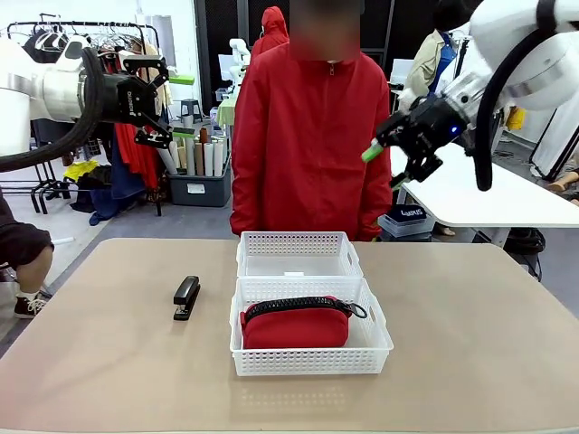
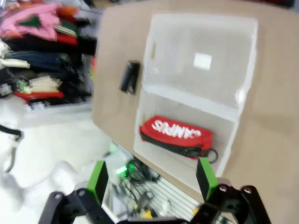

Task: Distribute items into two baskets.
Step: Pick up the Stapler that the person points to.

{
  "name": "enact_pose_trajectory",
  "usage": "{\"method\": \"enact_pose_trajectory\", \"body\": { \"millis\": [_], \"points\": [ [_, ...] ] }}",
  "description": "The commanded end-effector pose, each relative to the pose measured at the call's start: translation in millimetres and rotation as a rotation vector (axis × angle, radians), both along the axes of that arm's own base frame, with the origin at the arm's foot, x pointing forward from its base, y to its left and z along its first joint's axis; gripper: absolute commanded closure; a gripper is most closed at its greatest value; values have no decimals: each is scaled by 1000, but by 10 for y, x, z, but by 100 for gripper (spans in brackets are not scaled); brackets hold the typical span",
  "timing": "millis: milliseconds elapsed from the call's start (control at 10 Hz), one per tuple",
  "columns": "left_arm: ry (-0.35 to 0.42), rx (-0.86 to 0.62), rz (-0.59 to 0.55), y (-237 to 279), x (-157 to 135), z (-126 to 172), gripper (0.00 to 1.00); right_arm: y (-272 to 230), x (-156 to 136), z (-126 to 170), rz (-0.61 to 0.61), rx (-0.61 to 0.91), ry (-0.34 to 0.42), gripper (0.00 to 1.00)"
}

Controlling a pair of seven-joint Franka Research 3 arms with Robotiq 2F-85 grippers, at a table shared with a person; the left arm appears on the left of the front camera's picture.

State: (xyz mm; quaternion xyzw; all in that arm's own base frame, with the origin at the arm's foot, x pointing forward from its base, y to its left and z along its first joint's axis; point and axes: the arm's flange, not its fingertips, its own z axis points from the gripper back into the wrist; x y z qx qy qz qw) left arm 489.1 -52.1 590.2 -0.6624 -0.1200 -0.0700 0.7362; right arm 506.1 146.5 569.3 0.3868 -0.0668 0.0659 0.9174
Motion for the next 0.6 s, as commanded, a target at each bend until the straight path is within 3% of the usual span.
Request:
{"method": "enact_pose_trajectory", "body": {
  "millis": [0,300,500],
  "points": [
    [-5,-2,-3,-5,-11,28,0,-187,-116,155,-125,116,-61,0],
    [-5,-2,-3,-5,-11,28,0,-530,-142,351,-181,250,-145,0],
    [-5,-2,-3,-5,-11,28,0,-716,-100,330,-195,366,-118,0]
  ]
}}
